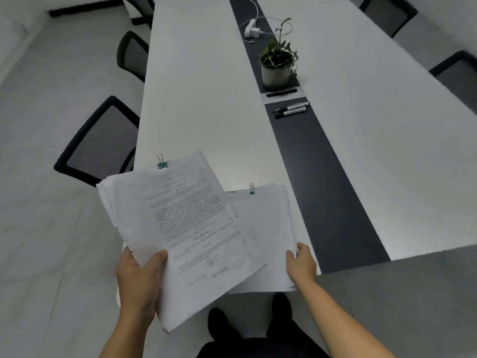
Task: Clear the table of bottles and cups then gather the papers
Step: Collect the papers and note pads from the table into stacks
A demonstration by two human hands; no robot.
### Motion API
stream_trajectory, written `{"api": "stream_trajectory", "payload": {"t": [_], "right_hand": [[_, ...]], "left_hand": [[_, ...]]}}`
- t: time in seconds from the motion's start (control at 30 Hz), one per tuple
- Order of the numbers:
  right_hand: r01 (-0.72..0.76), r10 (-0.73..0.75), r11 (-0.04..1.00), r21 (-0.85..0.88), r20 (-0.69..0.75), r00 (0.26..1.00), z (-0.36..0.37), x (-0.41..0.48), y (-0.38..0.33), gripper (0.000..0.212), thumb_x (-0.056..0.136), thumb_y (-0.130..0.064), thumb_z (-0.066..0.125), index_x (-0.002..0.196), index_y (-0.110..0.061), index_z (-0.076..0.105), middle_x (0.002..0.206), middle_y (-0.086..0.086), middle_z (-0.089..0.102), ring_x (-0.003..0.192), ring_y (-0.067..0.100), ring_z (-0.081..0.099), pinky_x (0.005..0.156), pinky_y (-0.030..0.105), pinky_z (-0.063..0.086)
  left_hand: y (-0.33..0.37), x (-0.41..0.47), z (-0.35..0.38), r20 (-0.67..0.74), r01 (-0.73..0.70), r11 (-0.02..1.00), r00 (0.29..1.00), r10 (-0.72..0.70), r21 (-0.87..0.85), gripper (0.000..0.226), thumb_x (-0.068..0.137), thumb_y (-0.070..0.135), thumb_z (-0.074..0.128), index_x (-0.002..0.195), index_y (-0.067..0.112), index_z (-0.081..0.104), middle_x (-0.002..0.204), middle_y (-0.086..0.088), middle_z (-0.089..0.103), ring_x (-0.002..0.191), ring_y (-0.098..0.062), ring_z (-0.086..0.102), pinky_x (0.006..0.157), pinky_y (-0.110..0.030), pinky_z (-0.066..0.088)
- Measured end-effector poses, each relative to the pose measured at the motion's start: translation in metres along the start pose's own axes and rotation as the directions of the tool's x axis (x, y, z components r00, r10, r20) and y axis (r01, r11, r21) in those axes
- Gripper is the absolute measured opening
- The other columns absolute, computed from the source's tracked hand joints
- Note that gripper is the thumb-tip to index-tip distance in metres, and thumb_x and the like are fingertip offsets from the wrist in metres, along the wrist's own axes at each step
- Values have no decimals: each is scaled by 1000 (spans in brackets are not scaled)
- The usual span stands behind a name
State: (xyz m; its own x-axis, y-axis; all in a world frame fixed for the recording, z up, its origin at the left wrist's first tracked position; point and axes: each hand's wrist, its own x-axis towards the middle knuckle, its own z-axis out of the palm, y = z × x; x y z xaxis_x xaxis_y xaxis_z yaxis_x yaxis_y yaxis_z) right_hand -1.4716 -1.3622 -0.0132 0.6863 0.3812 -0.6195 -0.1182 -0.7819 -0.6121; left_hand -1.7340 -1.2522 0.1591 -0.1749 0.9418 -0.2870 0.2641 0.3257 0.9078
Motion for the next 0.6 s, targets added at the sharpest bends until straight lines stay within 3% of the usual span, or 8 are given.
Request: {"api": "stream_trajectory", "payload": {"t": [0.07,0.13,0.23,0.3,0.43,0.53,0.6], "right_hand": [[33,-36,999,-29,-106,994,-7,-13,-16,53,100,-34,53,147,-15,39,150,11,40,129,30,48,105,46,45],[82,-72,993,89,-107,992,-19,-32,-37,53,99,-46,51,145,-20,43,148,2,40,130,25,47,107,46,44],[49,-141,940,337,253,957,-46,-68,-65,42,101,-52,43,132,-27,56,132,-8,61,116,15,63,99,37,51],[46,-185,947,318,423,887,-57,-86,-65,31,103,-45,44,126,-31,61,122,-12,69,108,11,68,93,33,54],[196,-223,971,135,235,946,-49,-80,-41,28,106,-28,42,132,-35,48,124,-18,61,108,1,60,78,14,48],[200,-218,971,127,149,965,-34,-58,-33,33,106,-24,40,138,-29,46,123,-13,59,108,3,57,76,11,44],[171,-183,981,90,142,973,-25,-40,-27,37,105,-25,43,142,-26,43,129,-9,57,113,10,56,84,17,47]], "left_hand": [[-4,11,8,102,-4,1000,995,1,23,41,86,1,65,123,19,58,109,4,69,99,-19,66,83,-37,50],[-11,18,20,202,0,999,979,-9,46,40,87,2,64,123,20,56,108,9,67,97,-13,64,82,-34,48],[-25,22,43,343,17,996,938,-44,83,40,86,5,66,122,21,55,109,8,67,96,-14,65,78,-32,50],[-34,21,59,411,29,993,909,-73,112,39,83,10,67,119,19,55,107,6,67,97,-16,65,72,-28,51],[-47,21,87,471,114,985,867,-164,132,35,89,14,64,121,16,49,109,5,61,96,-11,61,70,-24,48],[-65,24,101,489,151,971,843,-224,185,45,90,16,57,133,19,44,123,2,56,108,-18,58,86,-34,49],[-76,25,108,520,136,962,819,-243,236,47,93,8,52,136,22,41,123,5,55,111,-19,56,91,-32,45]]}}
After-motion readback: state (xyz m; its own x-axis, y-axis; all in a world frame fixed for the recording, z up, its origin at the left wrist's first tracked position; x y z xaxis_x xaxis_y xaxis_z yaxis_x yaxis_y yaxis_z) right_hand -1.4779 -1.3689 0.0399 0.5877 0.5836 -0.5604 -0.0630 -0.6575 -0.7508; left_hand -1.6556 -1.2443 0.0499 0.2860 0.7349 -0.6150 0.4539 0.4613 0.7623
